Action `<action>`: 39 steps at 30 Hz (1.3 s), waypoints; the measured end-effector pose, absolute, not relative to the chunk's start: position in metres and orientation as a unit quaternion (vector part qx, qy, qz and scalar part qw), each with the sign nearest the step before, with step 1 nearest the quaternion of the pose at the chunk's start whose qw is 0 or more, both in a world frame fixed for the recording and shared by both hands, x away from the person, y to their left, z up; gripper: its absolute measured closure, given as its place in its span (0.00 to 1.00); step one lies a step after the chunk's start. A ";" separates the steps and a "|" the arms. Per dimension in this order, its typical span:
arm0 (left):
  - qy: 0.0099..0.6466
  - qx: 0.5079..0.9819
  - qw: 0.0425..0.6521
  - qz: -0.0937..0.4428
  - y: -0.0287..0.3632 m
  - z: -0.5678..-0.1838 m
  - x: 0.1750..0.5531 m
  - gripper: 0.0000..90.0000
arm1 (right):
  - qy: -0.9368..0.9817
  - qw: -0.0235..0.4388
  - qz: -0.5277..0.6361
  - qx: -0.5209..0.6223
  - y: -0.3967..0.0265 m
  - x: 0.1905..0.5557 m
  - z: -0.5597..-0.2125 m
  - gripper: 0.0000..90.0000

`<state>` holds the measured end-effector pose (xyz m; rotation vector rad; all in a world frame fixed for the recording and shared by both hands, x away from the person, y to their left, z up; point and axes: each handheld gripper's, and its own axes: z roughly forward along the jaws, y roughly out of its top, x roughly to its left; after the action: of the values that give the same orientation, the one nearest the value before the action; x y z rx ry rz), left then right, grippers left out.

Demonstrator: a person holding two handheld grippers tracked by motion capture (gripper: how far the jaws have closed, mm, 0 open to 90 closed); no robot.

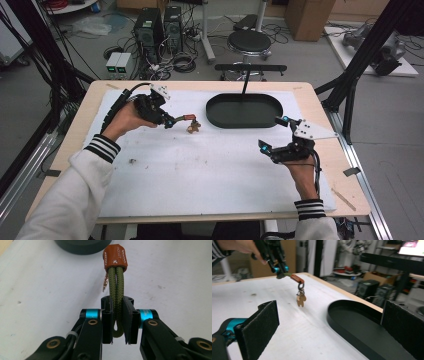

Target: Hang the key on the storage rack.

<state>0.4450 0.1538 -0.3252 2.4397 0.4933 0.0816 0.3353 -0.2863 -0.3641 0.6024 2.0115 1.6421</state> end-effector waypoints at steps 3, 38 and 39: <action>0.165 0.926 0.338 0.027 0.149 -0.318 0.434 0.88 | 0.743 0.219 0.598 0.206 -0.276 0.341 -0.355 0.01; 0.063 0.919 0.388 -0.010 0.110 -0.312 0.383 0.88 | 0.893 0.065 0.442 0.051 -0.147 0.380 -0.317 0.15; 0.064 0.919 0.388 -0.009 0.110 -0.312 0.382 0.88 | 0.894 0.060 0.440 0.049 -0.145 0.380 -0.318 0.17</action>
<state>0.3824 0.1103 -0.3120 2.3382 0.1631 -0.0232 0.3805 -0.1454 -0.3176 0.1482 2.7068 1.3329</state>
